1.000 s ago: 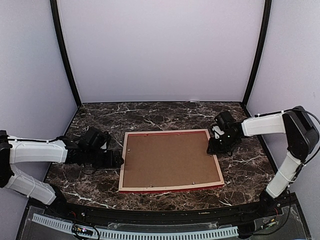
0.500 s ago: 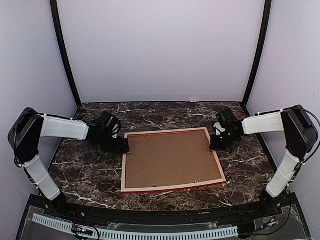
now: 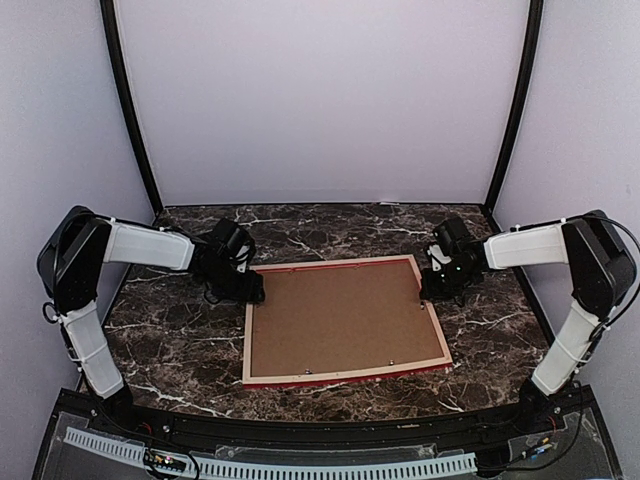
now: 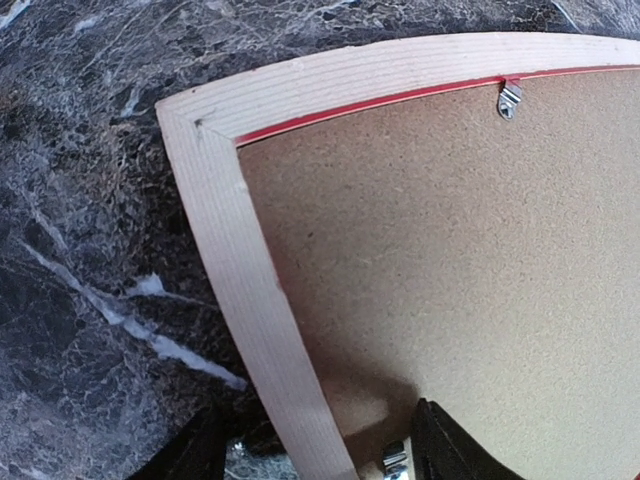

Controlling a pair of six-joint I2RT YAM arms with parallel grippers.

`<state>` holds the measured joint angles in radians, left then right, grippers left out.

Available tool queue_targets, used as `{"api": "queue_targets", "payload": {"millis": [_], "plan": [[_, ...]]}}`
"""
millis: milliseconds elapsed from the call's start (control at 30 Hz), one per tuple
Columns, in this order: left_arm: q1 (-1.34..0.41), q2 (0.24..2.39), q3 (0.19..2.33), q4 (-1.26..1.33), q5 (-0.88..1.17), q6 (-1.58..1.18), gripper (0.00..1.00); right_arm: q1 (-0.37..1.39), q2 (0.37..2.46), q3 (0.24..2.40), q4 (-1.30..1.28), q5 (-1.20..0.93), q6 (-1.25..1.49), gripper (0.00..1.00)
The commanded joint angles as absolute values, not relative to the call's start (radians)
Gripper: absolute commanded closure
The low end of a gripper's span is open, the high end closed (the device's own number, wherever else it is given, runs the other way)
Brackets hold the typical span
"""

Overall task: Put the photo into the frame
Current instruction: Press the fastener onto the backboard.

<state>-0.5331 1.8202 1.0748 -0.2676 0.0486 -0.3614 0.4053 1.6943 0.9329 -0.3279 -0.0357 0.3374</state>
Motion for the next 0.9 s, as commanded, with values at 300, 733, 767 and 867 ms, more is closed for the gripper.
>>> {"api": "queue_targets", "payload": {"millis": [300, 733, 767, 867], "plan": [[-0.534, 1.757, 0.964, -0.291, 0.122, -0.429, 0.34, 0.397, 1.697, 0.913, -0.331, -0.025, 0.329, 0.86], [-0.534, 1.774, 0.958, -0.276, 0.071, -0.452, 0.47, 0.397, 1.695, 0.911, -0.337, -0.032, 0.324, 0.86], [-0.534, 1.775, 0.957, -0.274, 0.068, -0.456, 0.48, 0.397, 1.697, 0.911, -0.336, -0.032, 0.324, 0.86], [-0.534, 1.772, 0.954, -0.270, 0.063, -0.465, 0.53, 0.397, 1.699, 0.913, -0.337, -0.036, 0.322, 0.86]]}}
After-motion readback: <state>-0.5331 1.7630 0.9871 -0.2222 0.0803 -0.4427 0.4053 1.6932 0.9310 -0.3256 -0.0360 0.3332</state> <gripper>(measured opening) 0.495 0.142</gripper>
